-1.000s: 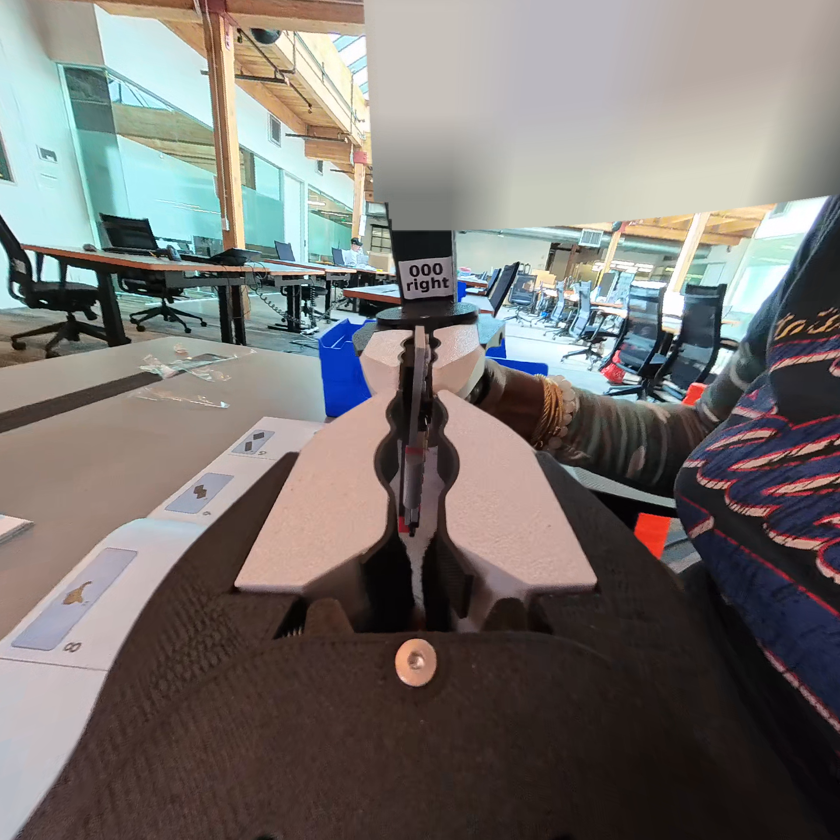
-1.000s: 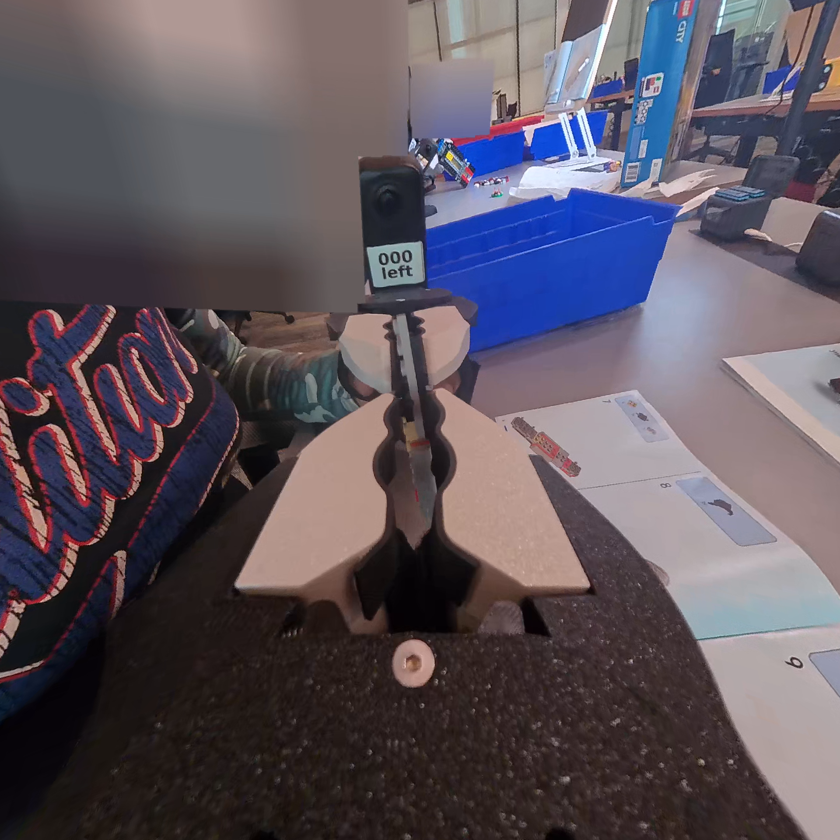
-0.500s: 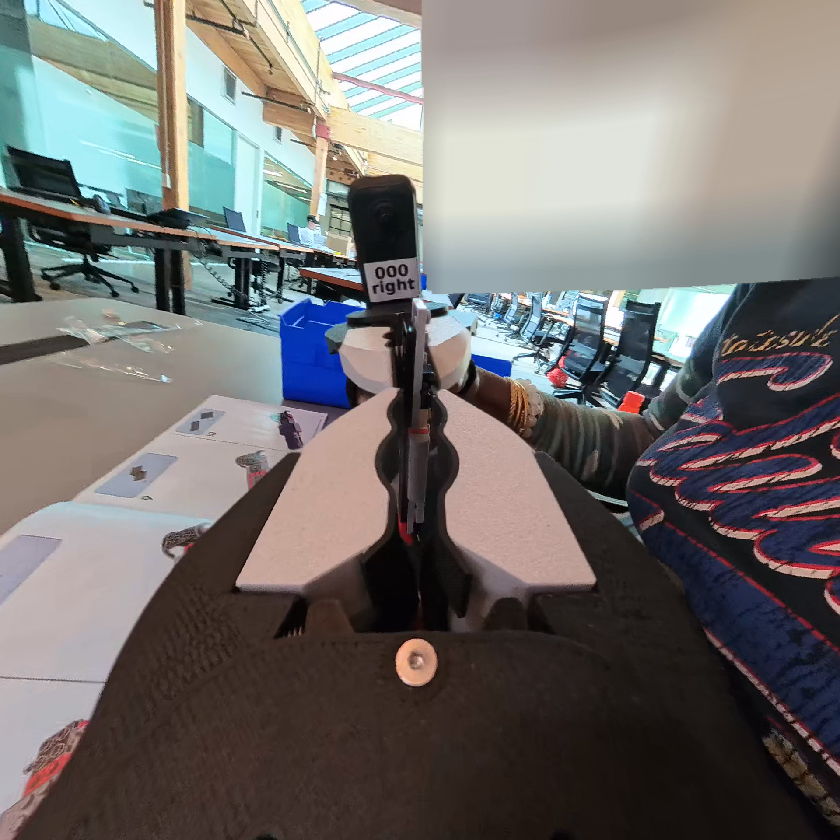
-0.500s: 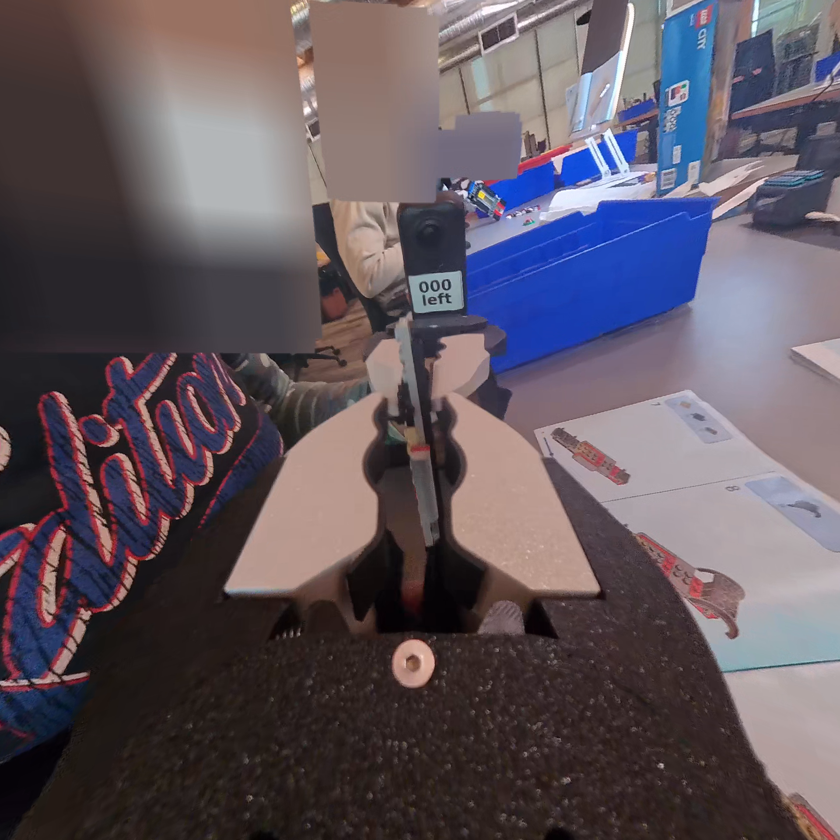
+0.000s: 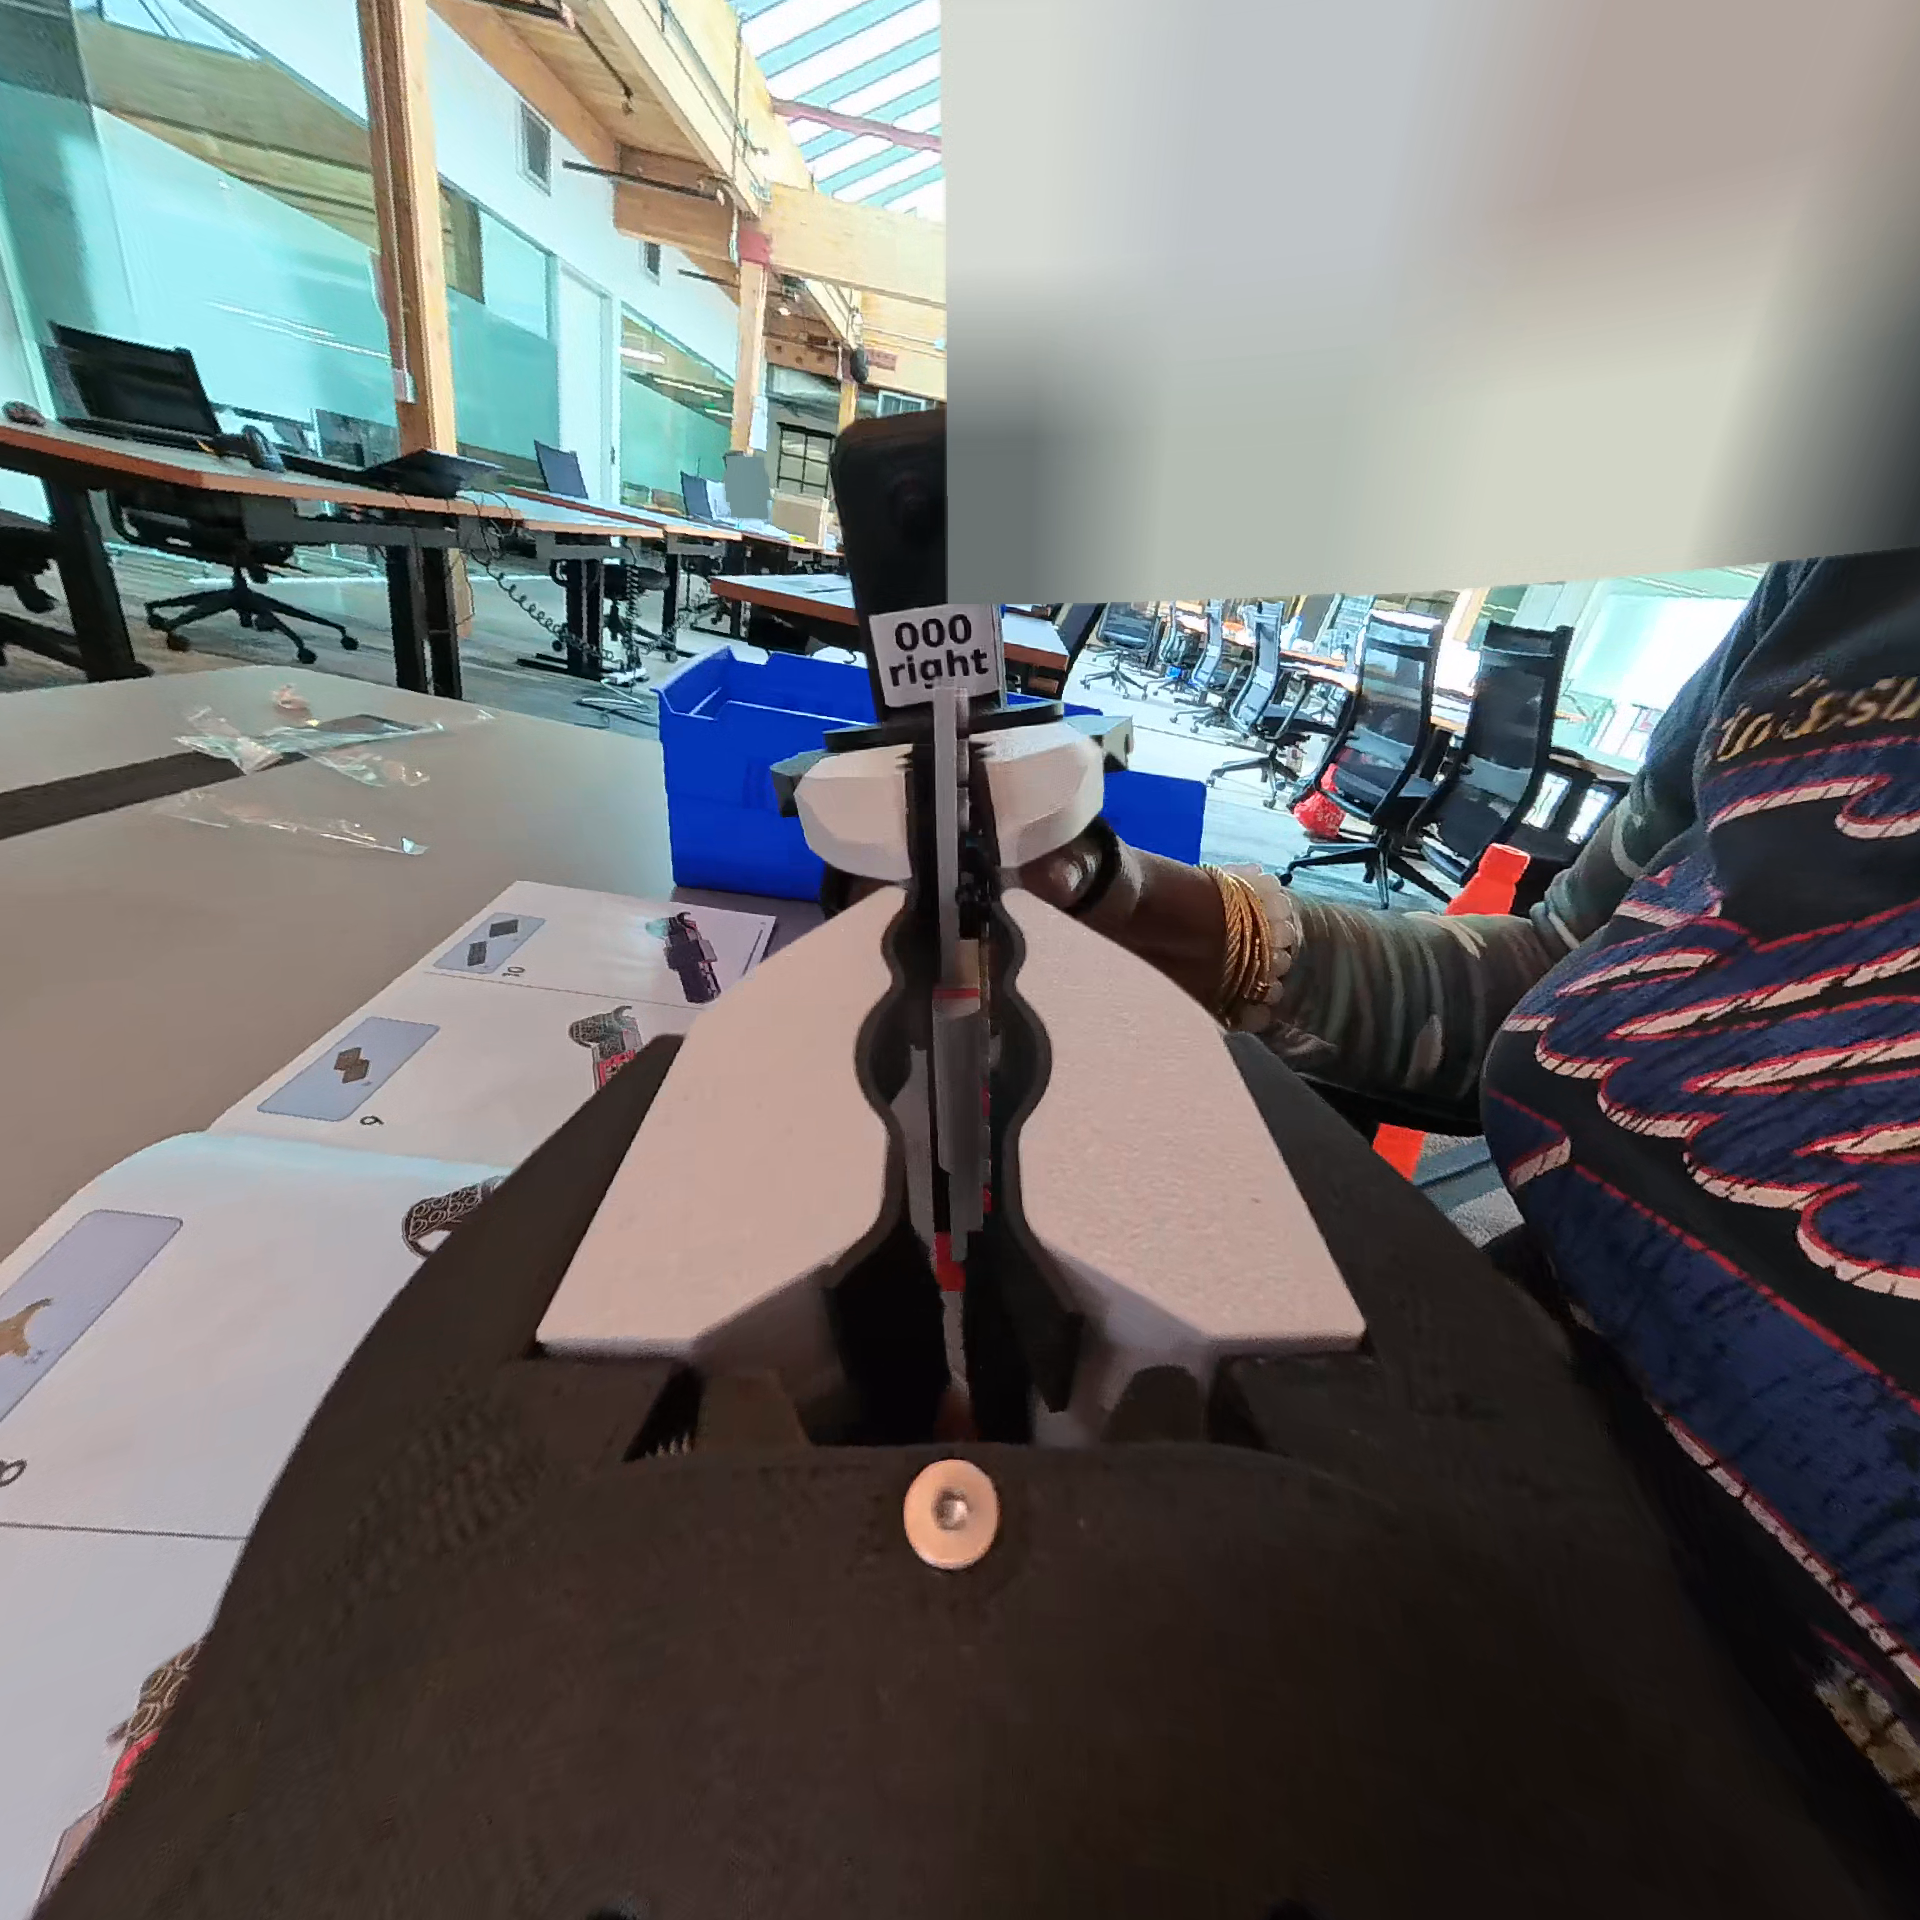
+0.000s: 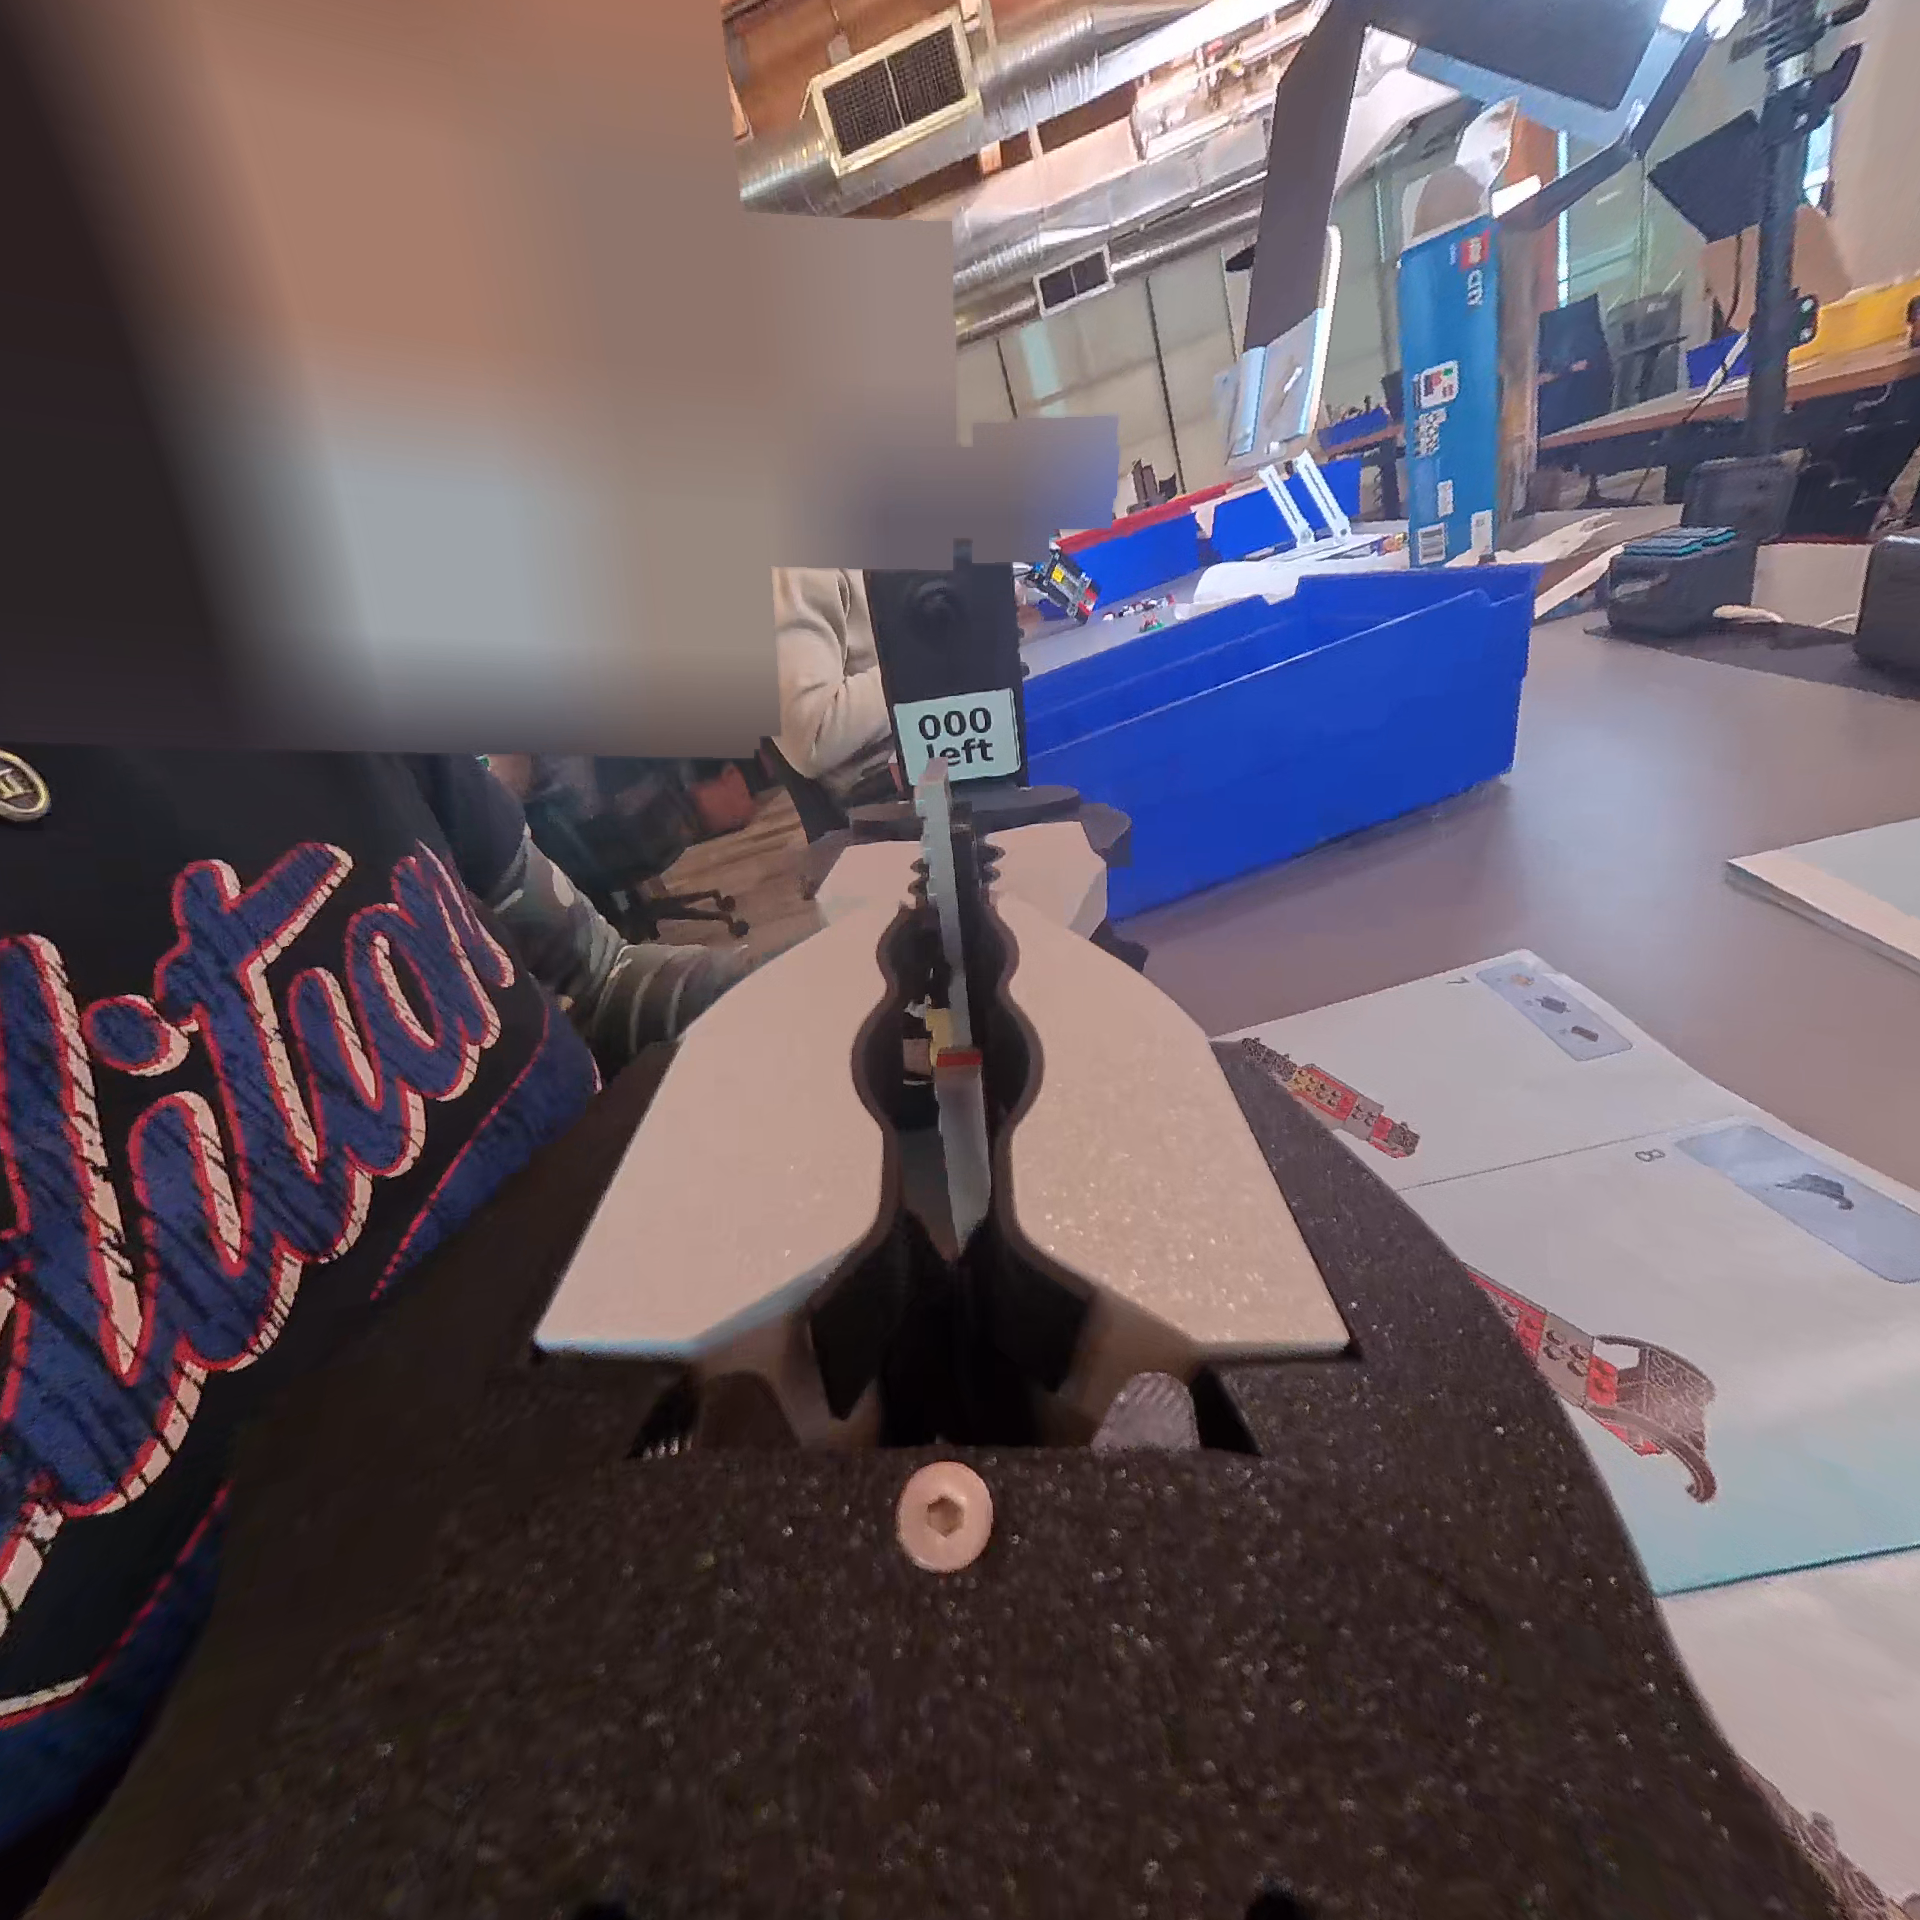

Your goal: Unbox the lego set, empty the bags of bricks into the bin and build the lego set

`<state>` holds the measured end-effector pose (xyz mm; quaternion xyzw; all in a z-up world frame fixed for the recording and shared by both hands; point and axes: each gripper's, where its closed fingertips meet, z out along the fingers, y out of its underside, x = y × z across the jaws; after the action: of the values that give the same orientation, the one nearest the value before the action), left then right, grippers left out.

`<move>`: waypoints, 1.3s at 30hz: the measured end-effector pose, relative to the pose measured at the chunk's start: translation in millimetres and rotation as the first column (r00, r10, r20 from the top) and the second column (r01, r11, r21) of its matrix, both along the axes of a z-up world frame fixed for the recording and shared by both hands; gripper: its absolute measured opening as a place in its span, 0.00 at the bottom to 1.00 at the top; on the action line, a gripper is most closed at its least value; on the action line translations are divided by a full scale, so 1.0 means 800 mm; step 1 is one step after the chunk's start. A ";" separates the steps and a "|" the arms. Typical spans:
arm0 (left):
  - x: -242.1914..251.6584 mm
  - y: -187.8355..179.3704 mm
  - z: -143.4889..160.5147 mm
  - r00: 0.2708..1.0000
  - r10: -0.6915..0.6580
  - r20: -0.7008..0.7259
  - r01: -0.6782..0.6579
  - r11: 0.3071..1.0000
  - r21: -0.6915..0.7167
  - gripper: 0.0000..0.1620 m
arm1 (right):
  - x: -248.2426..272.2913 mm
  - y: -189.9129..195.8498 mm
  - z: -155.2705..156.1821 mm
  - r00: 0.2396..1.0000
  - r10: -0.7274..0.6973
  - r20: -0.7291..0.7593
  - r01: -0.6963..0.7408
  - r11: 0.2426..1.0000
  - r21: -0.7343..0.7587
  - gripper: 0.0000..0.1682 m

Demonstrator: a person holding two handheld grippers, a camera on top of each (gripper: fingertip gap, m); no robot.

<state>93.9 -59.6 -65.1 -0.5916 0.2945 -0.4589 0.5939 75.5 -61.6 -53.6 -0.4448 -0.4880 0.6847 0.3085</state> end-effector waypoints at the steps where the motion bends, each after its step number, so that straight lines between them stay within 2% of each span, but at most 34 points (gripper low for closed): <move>1: -0.001 0.001 0.000 1.000 0.007 0.003 -0.007 1.000 0.001 0.07 | -0.001 0.001 0.000 1.000 -0.005 0.007 0.005 1.000 -0.006 0.07; 8: -0.002 0.004 -0.010 0.998 -0.028 0.048 0.034 0.991 -0.126 0.07 | -0.002 0.007 -0.011 0.997 -0.017 0.070 0.018 1.000 -0.008 0.06; 13: -0.005 0.010 -0.011 0.987 -0.059 0.152 0.097 0.961 -0.260 0.10 | -0.007 0.017 -0.017 0.993 -0.054 0.103 0.076 0.971 -0.226 0.06; 16: -0.006 0.009 -0.014 0.981 -0.071 0.182 0.124 0.945 -0.302 0.07 | -0.007 0.016 -0.020 0.992 -0.048 0.119 0.080 0.954 -0.289 0.07; 18: -0.004 0.009 -0.018 0.980 -0.080 0.181 0.136 0.936 -0.324 0.07 | -0.004 0.016 -0.022 0.989 -0.023 0.143 0.064 0.955 -0.290 0.07; 20: -0.002 0.008 -0.022 0.977 -0.096 0.191 0.159 0.921 -0.356 0.07 | 0.000 0.020 -0.011 0.995 -0.008 0.099 0.039 0.949 -0.313 0.13; 21: 0.000 0.007 -0.023 0.976 -0.103 0.193 0.169 0.916 -0.364 0.07 | 0.001 0.022 -0.009 0.996 0.000 0.095 0.031 0.948 -0.317 0.13; 23: 0.002 0.005 -0.023 0.974 -0.115 0.197 0.183 0.911 -0.369 0.07 | 0.000 0.024 -0.016 0.992 -0.008 0.124 0.041 0.963 -0.266 0.05; 25: 0.002 0.008 -0.025 0.974 -0.103 0.200 0.175 0.905 -0.387 0.07 | 0.000 0.028 -0.018 0.992 -0.035 0.121 0.065 0.965 -0.253 0.05; 27: 0.003 0.007 -0.025 0.967 -0.116 0.228 0.203 0.890 -0.407 0.08 | 0.000 0.029 -0.017 0.994 -0.019 0.106 0.055 0.936 -0.347 0.05; 29: 0.006 0.006 -0.027 0.958 -0.136 0.251 0.237 0.867 -0.437 0.15 | 0.001 0.034 -0.017 0.995 -0.030 0.092 0.067 0.899 -0.432 0.05; 33: 0.008 0.008 -0.029 0.961 -0.131 0.245 0.232 0.863 -0.448 0.08 | 0.003 0.037 -0.021 0.992 -0.054 0.113 0.102 0.875 -0.474 0.10; 36: 0.010 0.005 -0.024 0.948 -0.134 0.289 0.270 0.818 -0.508 0.07 | 0.013 0.034 -0.010 0.992 -0.060 0.111 0.101 0.903 -0.417 0.14; 37: 0.011 0.004 -0.021 0.940 -0.131 0.314 0.290 0.789 -0.541 0.07 | 0.022 0.033 -0.005 0.990 -0.075 0.119 0.113 0.929 -0.352 0.15; 39: 0.009 0.000 -0.023 0.938 -0.115 0.327 0.304 0.729 -0.614 0.07 | 0.049 0.019 -0.005 0.976 -0.086 0.201 0.113 0.986 -0.122 0.14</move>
<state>101.0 -59.3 -83.8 -0.6569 0.0977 -0.6725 0.3266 114.3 -46.3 -58.0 -0.5533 -0.4463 0.6524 0.2628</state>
